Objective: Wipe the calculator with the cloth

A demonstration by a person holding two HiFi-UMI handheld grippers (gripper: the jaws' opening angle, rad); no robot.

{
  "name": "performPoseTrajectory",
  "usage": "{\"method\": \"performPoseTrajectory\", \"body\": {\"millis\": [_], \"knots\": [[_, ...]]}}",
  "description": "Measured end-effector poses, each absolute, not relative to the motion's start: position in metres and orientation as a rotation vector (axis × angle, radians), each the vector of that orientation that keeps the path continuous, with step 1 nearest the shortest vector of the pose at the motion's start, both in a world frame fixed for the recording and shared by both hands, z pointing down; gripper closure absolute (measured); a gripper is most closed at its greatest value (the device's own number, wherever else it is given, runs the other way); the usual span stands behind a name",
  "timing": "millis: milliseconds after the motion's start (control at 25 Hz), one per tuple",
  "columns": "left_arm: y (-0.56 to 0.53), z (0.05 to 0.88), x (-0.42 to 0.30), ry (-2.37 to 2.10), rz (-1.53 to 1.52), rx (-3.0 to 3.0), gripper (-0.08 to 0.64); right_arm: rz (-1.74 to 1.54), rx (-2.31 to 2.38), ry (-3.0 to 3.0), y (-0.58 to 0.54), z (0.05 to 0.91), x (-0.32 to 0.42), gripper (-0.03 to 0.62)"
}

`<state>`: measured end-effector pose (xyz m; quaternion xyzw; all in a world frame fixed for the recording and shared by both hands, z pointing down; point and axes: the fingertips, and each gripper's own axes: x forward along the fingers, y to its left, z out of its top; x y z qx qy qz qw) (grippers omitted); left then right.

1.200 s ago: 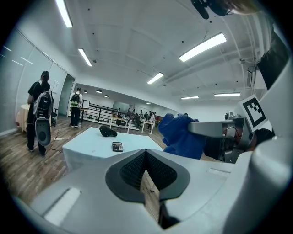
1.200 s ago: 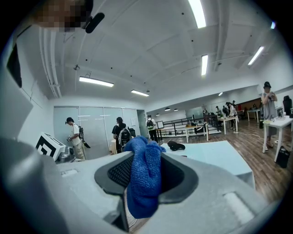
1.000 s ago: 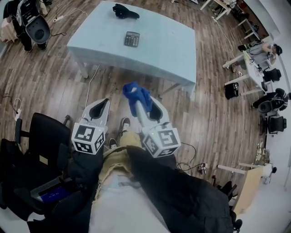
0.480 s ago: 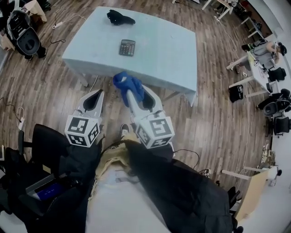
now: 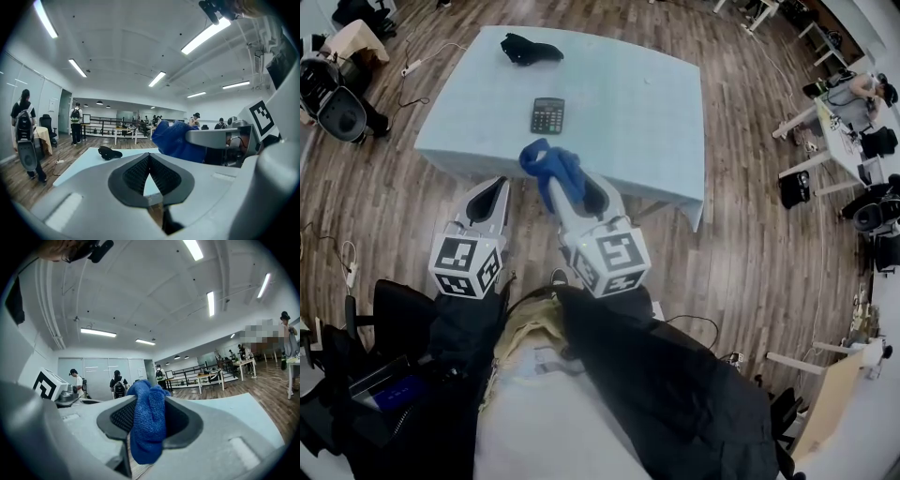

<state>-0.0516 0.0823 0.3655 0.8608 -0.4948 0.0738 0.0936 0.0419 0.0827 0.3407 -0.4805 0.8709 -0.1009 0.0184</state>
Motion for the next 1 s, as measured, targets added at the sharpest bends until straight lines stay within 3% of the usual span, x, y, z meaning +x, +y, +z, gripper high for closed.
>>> {"method": "performPoseTrajectory", "body": {"millis": [800,1000], "knots": [[-0.023,0.391,-0.037,-1.416,0.238,2.488,0.565,-0.417,-1.551,2.716,-0.021,0.367,0.058,0.446],[-0.105,0.402,-0.05,-1.353,0.216,2.523,0.565,-0.426,-1.649,2.671,-0.095,0.377,0.047,0.446]]}}
